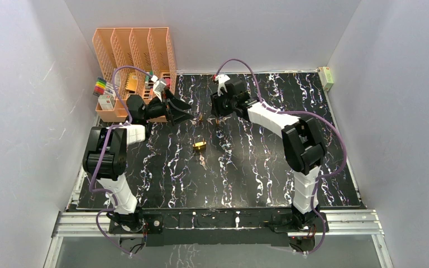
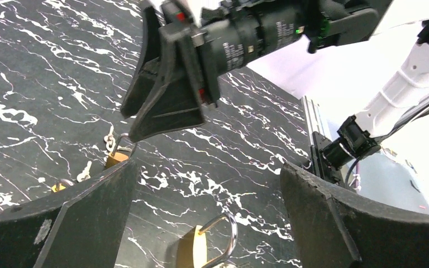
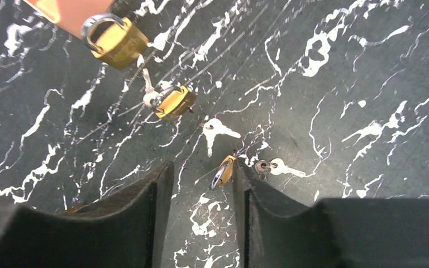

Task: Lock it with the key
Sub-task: Move the lock to the center of the board.

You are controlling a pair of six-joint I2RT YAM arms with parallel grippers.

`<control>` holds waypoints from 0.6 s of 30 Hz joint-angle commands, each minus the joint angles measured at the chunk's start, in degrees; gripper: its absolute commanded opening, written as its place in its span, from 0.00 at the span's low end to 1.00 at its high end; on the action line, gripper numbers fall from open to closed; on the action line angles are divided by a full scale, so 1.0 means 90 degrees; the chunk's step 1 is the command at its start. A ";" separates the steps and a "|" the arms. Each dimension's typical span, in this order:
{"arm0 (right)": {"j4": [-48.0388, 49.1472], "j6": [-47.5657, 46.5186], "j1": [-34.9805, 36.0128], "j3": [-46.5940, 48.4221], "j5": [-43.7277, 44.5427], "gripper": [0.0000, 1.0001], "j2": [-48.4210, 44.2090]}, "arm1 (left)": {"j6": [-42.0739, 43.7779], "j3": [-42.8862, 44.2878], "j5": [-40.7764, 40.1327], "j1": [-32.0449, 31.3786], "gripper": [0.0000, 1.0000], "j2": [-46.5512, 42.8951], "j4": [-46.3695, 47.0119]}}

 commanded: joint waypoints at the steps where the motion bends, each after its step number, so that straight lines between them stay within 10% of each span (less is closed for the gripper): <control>1: -0.0979 -0.0113 -0.0029 0.0609 -0.0056 0.45 0.0358 | -0.0124 -0.0191 -0.0009 0.0042 0.98 -0.0654 0.0061; 18: -0.1180 0.0016 -0.0042 0.0961 0.0033 0.30 0.0744 | 0.0747 -0.0141 -0.0206 0.0113 0.98 -0.1064 -0.1189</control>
